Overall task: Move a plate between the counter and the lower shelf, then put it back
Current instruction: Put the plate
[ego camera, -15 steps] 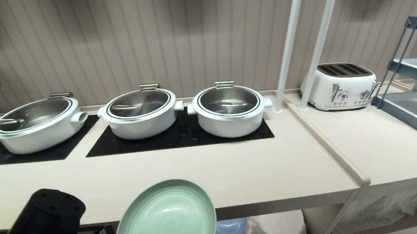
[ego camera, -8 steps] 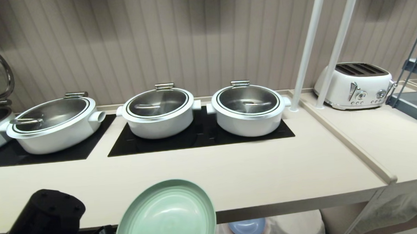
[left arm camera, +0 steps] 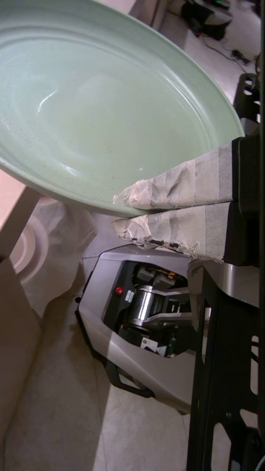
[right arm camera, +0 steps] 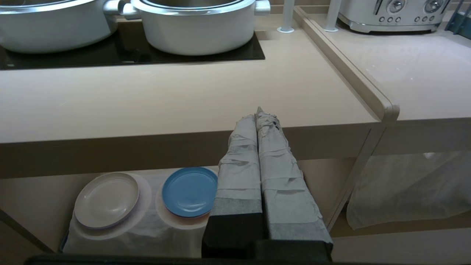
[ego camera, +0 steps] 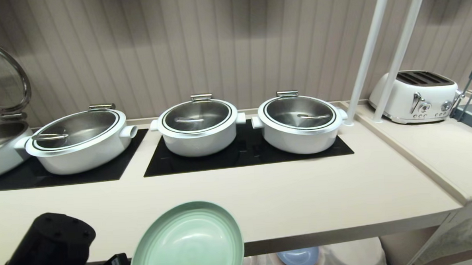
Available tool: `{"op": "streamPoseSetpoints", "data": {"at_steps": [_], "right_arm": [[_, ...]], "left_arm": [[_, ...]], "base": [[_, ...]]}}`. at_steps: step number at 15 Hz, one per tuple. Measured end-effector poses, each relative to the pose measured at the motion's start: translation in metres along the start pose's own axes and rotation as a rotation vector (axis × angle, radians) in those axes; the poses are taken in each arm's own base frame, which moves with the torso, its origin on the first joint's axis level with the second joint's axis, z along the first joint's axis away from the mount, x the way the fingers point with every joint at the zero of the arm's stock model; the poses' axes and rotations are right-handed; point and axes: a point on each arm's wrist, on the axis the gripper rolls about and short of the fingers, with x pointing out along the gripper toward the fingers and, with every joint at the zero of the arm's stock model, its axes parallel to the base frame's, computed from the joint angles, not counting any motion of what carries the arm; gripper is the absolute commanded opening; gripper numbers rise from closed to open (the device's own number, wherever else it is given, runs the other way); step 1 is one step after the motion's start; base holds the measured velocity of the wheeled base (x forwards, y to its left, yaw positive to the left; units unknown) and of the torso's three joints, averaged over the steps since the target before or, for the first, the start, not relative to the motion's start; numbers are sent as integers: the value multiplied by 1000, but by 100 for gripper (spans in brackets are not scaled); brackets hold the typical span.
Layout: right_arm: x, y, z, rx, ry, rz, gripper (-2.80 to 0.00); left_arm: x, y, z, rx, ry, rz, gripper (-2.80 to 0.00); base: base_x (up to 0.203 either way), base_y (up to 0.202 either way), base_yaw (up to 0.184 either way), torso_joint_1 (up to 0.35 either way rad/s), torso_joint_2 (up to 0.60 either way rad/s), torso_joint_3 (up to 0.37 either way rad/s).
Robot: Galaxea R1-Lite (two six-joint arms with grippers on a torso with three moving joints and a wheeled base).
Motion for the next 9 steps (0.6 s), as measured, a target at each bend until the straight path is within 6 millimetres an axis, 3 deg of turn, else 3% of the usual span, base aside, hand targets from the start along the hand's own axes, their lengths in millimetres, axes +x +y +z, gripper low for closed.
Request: {"op": "streamPoseSetpoints", "data": {"at_steps": [9], "right_arm": [[0, 0, 0, 1, 0, 0, -280]], "left_arm": [[0, -1, 1, 0, -5, -3, -280]], "base": [[0, 0, 0, 0, 0, 0]]}}
